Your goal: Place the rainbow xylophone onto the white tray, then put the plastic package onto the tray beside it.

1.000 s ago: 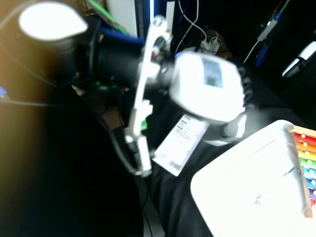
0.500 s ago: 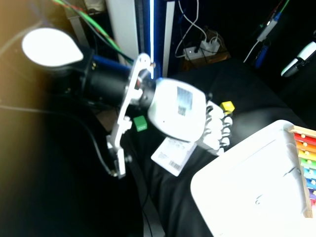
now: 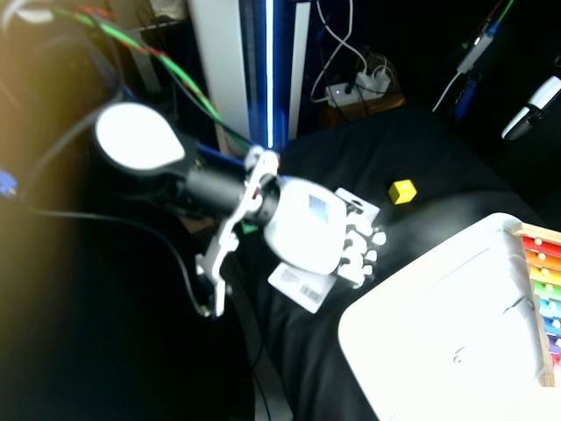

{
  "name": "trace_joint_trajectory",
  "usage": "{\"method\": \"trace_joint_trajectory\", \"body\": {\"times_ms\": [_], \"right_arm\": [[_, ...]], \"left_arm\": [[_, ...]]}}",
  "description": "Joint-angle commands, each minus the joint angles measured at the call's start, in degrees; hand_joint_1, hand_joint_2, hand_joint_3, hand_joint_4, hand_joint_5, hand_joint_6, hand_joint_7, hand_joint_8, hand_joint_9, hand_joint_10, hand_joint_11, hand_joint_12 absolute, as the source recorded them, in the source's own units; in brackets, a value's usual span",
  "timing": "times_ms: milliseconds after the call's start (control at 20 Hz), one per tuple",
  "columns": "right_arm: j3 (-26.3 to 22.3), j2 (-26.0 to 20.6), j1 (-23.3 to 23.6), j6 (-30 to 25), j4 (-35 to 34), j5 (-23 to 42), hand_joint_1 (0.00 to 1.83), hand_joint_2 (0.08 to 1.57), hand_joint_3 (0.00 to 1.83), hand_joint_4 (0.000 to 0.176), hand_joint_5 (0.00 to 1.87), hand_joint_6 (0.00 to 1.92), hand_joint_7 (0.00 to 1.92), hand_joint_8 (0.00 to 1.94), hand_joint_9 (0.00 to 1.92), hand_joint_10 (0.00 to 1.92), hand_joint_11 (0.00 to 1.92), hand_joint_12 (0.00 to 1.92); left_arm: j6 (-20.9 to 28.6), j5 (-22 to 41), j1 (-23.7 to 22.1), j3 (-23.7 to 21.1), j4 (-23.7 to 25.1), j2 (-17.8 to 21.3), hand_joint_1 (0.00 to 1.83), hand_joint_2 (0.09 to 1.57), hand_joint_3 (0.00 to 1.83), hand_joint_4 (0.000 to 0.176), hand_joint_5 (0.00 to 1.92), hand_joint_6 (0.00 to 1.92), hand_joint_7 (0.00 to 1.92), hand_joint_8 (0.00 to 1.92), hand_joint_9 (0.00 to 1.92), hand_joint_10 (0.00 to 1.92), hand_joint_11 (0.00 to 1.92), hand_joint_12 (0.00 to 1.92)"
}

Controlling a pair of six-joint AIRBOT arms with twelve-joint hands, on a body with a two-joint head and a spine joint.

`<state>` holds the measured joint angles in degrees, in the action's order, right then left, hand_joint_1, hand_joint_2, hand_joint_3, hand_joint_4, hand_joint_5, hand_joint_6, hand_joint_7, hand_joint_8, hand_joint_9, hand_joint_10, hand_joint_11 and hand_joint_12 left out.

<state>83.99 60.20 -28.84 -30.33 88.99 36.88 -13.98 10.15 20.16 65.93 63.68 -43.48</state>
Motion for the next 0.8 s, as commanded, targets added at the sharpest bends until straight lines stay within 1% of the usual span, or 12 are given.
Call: {"method": "trace_joint_trajectory", "body": {"times_ms": [0,200,250,300,400,450,500,550,600,650,700,750], "right_arm": [[0.2,0.3,0.2,-0.6,-3.4,0.8,0.79,0.64,0.0,0.007,0.09,0.0,0.24,0.0,0.29,0.01,0.26,0.53],[1.2,1.5,-1.0,-0.7,-3.4,0.1,0.82,0.64,0.0,0.0,0.11,0.01,0.27,0.01,0.33,0.02,0.31,0.49],[1.5,1.8,-1.3,-0.7,-3.4,-0.2,0.8,0.64,0.0,0.0,0.14,0.01,0.3,0.01,0.38,0.02,0.34,0.42],[1.7,2.0,-1.5,-0.7,-3.4,-0.4,0.81,0.65,0.01,0.015,0.14,0.01,0.29,0.0,0.35,0.0,0.37,0.43],[2.2,2.5,-2.0,-0.7,-3.2,-1.2,0.84,0.66,0.01,0.025,0.15,0.01,0.28,0.0,0.35,0.0,0.37,0.43],[2.6,2.8,-2.3,-0.7,-3.0,-1.6,0.97,0.67,0.0,0.017,0.24,0.01,0.32,0.0,0.38,0.01,0.37,0.43],[2.8,3.1,-2.5,-0.7,-2.7,-2.0,1.16,0.68,0.0,0.0,0.38,0.0,0.43,0.0,0.45,0.01,0.42,0.43],[3.1,3.5,-2.7,-1.0,-2.0,-2.2,1.27,0.74,0.01,0.0,0.47,0.01,0.49,0.01,0.51,0.01,0.46,0.44],[3.3,3.8,-2.8,-1.2,-1.6,-2.3,1.27,0.74,0.01,0.0,0.47,0.01,0.49,0.01,0.51,0.01,0.46,0.44],[3.6,4.1,-2.9,-1.5,-1.2,-2.4,1.37,0.86,0.0,0.0,0.55,0.0,0.61,0.0,0.64,0.02,0.54,0.44],[3.8,4.4,-3.1,-1.6,-0.9,-2.6,1.42,0.9,0.0,0.0,0.57,0.0,0.67,0.01,0.72,0.03,0.56,0.45],[4.1,4.7,-3.3,-1.6,-0.8,-2.7,1.42,0.94,0.01,0.0,0.57,0.0,0.68,0.01,0.72,0.02,0.52,0.43]], "left_arm": [[-0.3,2.3,-0.4,0.3,-0.9,-0.4,0.85,0.7,0.01,0.049,0.0,0.0,0.02,0.01,0.04,0.01,0.0,0.0],[-0.3,2.5,-0.2,0.3,-1.1,-0.5,0.82,0.68,0.0,0.057,0.0,0.0,0.02,0.0,0.05,0.01,0.0,0.0],[-0.3,2.5,-0.1,0.3,-1.2,-0.5,0.83,0.69,0.0,0.024,0.0,0.0,0.02,0.0,0.05,0.01,0.0,0.0],[-0.3,2.5,-0.1,0.3,-1.2,-0.6,0.84,0.66,0.0,0.079,0.0,0.0,0.03,0.01,0.06,0.01,0.0,0.0],[-0.3,2.5,0.0,0.3,-1.2,-0.6,0.84,0.66,0.0,0.082,0.0,0.0,0.03,0.01,0.06,0.01,0.0,0.0],[-0.3,2.6,0.0,0.3,-1.3,-0.7,0.84,0.67,0.0,0.08,0.0,0.0,0.03,0.0,0.05,0.0,0.0,0.0],[-0.3,2.7,0.0,0.3,-1.3,-0.8,0.85,0.67,0.0,0.088,0.0,0.0,0.03,0.0,0.06,0.0,0.0,0.0],[-0.3,2.8,0.0,0.3,-1.3,-0.8,0.85,0.66,0.0,0.098,0.0,0.0,0.03,0.0,0.05,0.0,0.0,0.0],[-0.3,2.9,0.0,0.3,-1.3,-0.8,0.85,0.66,0.0,0.098,0.0,0.0,0.03,0.0,0.05,0.0,0.0,0.0],[-0.3,3.0,0.1,0.3,-1.4,-0.8,0.83,0.67,0.0,0.082,0.0,0.0,0.04,0.01,0.06,0.01,0.0,0.0],[-0.3,3.1,0.1,0.3,-1.4,-0.8,0.83,0.67,0.0,0.099,0.0,0.0,0.05,0.01,0.06,0.01,0.0,0.0],[-0.3,3.1,0.1,0.3,-1.5,-0.8,0.85,0.67,0.0,0.091,0.0,0.0,0.04,0.0,0.05,0.0,0.0,0.0]]}}
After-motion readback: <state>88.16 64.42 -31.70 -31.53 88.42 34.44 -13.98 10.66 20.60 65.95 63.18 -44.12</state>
